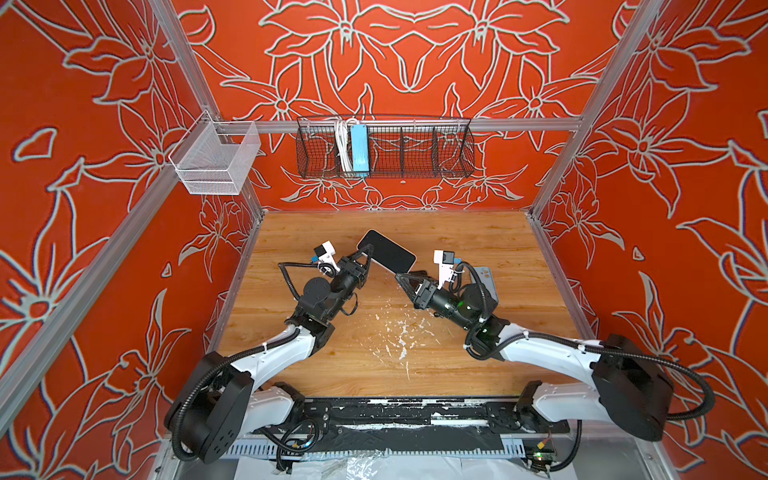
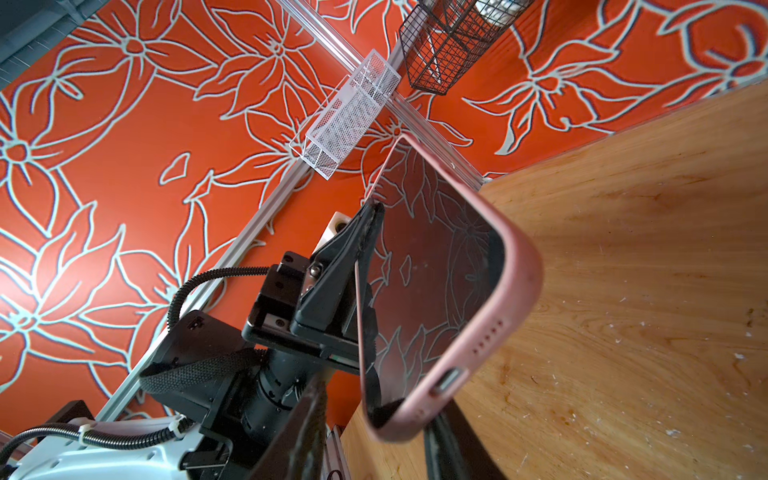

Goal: Take the phone out of the phone case

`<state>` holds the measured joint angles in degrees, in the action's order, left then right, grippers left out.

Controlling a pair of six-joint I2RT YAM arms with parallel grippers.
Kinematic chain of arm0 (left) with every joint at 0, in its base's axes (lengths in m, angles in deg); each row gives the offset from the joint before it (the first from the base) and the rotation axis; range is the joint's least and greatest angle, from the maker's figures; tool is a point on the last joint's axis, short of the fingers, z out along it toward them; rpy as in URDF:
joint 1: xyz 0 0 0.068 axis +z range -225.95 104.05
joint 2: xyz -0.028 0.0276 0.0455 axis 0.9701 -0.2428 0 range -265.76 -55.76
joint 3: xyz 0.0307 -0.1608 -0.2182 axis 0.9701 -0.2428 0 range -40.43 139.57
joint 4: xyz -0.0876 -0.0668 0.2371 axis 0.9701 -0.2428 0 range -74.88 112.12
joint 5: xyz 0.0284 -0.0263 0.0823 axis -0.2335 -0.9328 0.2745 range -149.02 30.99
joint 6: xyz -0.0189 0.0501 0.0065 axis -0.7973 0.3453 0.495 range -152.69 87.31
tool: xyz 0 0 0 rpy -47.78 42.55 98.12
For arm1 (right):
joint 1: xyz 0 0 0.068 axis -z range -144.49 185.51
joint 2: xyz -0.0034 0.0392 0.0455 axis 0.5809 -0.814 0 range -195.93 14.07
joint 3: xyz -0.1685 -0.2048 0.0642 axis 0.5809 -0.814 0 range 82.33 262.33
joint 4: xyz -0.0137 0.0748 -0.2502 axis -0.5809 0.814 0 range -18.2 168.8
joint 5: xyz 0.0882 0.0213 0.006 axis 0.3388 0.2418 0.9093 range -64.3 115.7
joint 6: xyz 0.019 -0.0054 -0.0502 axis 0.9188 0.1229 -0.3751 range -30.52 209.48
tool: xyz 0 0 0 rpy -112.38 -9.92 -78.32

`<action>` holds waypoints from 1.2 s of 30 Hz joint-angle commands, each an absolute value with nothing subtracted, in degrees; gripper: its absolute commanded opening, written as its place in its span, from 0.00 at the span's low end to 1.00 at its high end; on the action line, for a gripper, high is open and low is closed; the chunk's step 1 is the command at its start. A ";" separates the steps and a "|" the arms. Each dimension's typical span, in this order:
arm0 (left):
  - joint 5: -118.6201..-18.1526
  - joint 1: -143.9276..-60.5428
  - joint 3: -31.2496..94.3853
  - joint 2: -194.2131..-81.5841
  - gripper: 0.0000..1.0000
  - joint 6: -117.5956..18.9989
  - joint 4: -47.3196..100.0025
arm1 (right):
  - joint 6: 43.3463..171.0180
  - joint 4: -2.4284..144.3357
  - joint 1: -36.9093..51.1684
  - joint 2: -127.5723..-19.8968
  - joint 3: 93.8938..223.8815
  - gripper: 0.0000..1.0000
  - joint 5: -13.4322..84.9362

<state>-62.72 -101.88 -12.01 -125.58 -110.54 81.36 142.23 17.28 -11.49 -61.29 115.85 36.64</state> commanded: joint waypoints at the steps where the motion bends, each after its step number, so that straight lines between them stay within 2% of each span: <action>1: -62.36 -102.30 -10.33 -125.66 0.00 -111.53 86.19 | 142.92 13.36 -11.96 -62.57 118.05 0.38 37.29; 7: -62.35 -102.48 -10.31 -125.54 0.00 -111.79 85.71 | 143.27 11.74 -11.95 -64.80 119.37 0.34 37.65; 14: -62.09 -102.58 -10.23 -125.57 0.00 -112.21 84.99 | 143.19 10.90 -12.03 -66.37 120.19 0.24 37.82; 21: -61.59 -102.66 -9.95 -126.01 0.00 -116.11 83.06 | 139.74 12.92 -12.41 -67.29 121.01 0.19 38.09; 36: -61.10 -102.84 -8.62 -120.17 0.00 -120.54 74.79 | 126.82 17.46 -12.70 -67.72 120.50 0.16 37.74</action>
